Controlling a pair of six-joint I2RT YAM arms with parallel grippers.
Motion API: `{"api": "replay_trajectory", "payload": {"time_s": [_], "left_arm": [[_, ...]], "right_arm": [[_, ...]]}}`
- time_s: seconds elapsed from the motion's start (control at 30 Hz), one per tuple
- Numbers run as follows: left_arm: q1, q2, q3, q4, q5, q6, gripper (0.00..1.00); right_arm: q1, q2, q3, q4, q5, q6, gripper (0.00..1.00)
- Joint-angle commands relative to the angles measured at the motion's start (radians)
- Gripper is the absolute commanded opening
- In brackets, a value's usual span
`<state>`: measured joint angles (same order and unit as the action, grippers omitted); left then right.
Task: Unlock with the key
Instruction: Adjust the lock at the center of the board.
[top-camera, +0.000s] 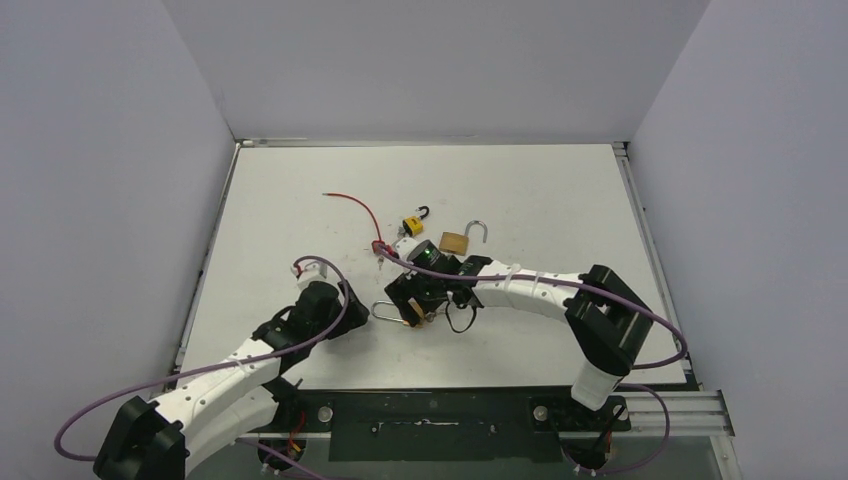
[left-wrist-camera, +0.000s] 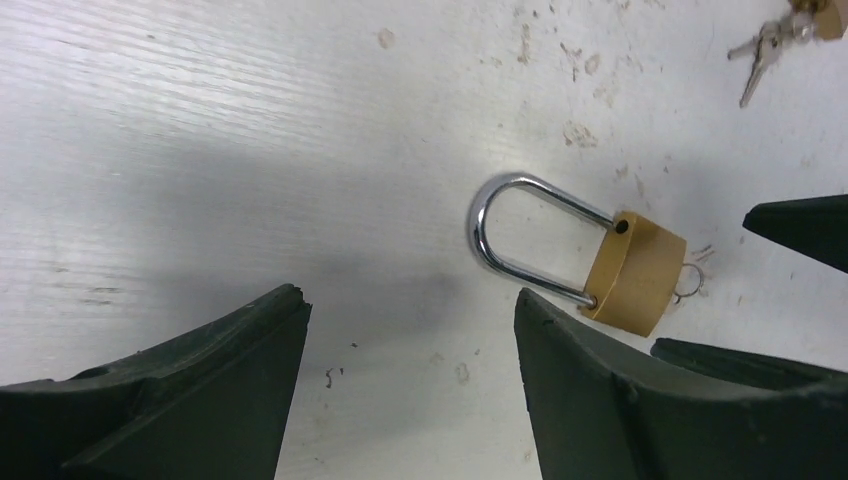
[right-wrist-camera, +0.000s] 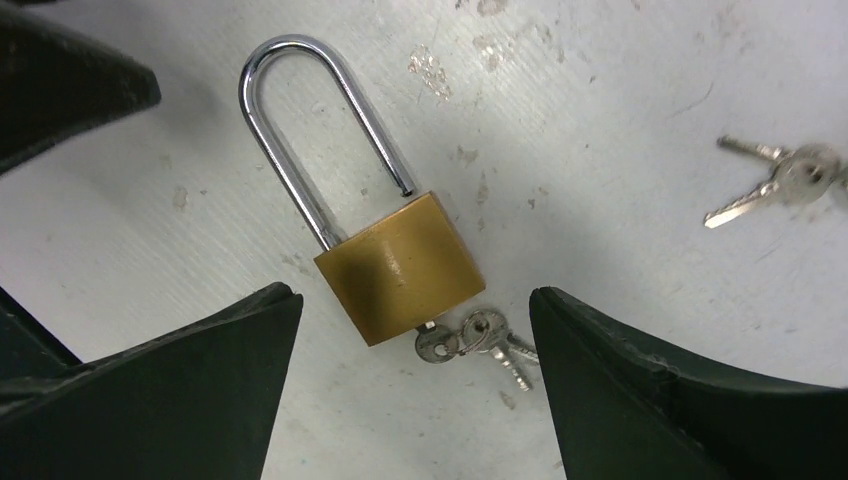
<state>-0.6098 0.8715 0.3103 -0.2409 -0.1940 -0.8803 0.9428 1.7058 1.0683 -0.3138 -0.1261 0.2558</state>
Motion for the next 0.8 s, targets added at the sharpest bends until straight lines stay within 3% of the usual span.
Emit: {"api": "replay_trajectory", "payload": {"time_s": [0.0, 0.23, 0.53, 0.67, 0.77], "left_arm": [[0.029, -0.072, 0.052, -0.055, -0.118, -0.057, 0.73], [0.109, -0.144, 0.052, -0.095, -0.084, -0.055, 0.75], [0.187, -0.14, 0.04, -0.082, 0.009, -0.042, 0.75], [0.209, -0.138, 0.033, -0.074, 0.034, -0.04, 0.75], [0.223, -0.136, 0.029, -0.067, 0.058, -0.036, 0.75]], "right_arm": [[0.009, 0.027, 0.076, -0.016, -0.029, -0.287, 0.89], [0.025, 0.124, 0.163, -0.114, -0.125, -0.479, 0.93], [0.048, 0.22, 0.234, -0.206, -0.115, -0.549, 0.88], [0.048, 0.246, 0.238, -0.241, -0.145, -0.556, 0.79], [0.047, 0.265, 0.248, -0.267, -0.145, -0.556, 0.62]]}}
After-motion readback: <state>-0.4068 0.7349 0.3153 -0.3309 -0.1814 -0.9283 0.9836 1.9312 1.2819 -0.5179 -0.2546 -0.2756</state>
